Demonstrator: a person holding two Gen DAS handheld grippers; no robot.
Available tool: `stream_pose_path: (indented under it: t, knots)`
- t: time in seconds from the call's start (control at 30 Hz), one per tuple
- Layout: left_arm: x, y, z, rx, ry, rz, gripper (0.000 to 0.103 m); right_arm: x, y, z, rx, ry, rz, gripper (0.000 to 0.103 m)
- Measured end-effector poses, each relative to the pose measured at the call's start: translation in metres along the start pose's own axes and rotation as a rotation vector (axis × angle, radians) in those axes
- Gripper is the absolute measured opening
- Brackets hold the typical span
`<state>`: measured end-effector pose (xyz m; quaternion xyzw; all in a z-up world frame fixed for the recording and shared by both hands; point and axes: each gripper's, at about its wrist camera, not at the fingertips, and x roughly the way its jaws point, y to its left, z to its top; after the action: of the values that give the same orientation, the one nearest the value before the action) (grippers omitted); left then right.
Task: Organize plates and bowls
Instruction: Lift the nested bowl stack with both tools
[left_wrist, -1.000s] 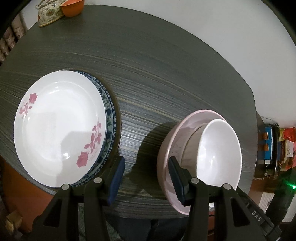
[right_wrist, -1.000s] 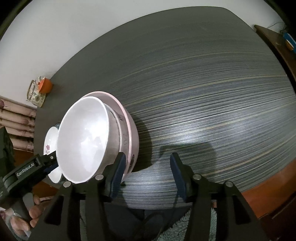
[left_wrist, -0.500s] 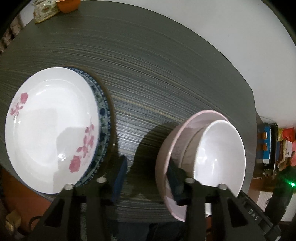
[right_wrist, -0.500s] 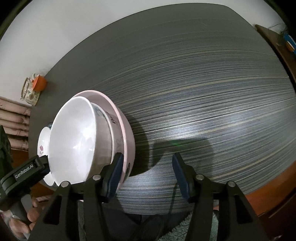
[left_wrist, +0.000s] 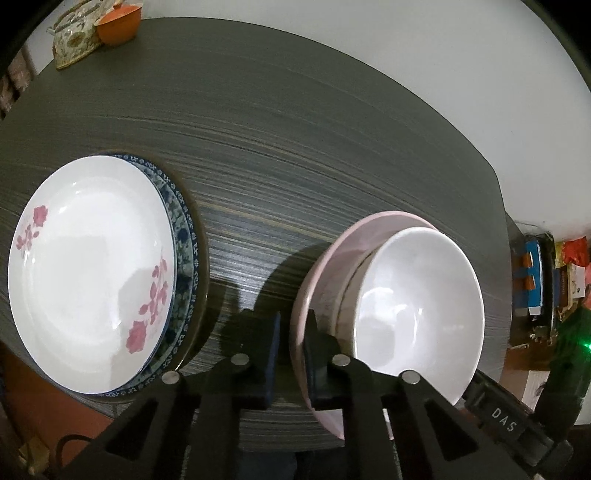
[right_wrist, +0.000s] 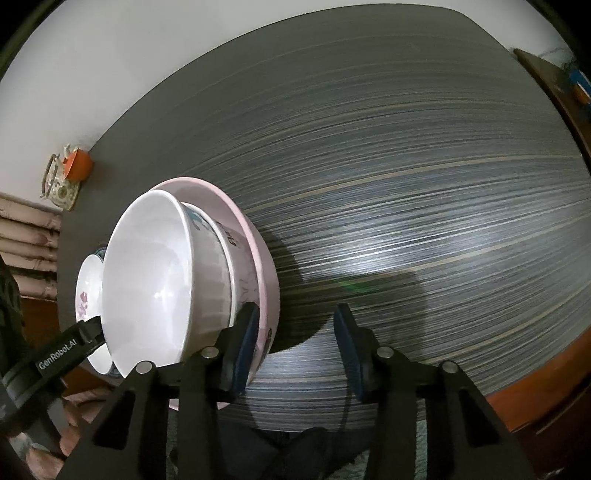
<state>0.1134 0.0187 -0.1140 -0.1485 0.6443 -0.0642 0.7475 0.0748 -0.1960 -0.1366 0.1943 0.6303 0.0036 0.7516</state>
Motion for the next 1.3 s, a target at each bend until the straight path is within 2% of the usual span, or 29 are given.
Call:
stream_pose_path:
  t: [0.17, 0.27, 1.3]
  knots:
    - [-0.001, -0.007, 0.000, 0.019, -0.005, 0.016, 0.006, -0.003, 0.006, -0.002, -0.031, -0.010, 0.004, 0.022]
    - [0.000, -0.009, -0.001, 0.018, -0.006, 0.017, 0.006, -0.005, 0.006, -0.003, -0.036, -0.014, 0.009, 0.018]
    - [-0.003, -0.017, -0.003, 0.060, -0.032, 0.031, 0.006, -0.008, 0.010, -0.006, -0.048, -0.036, 0.010, 0.014]
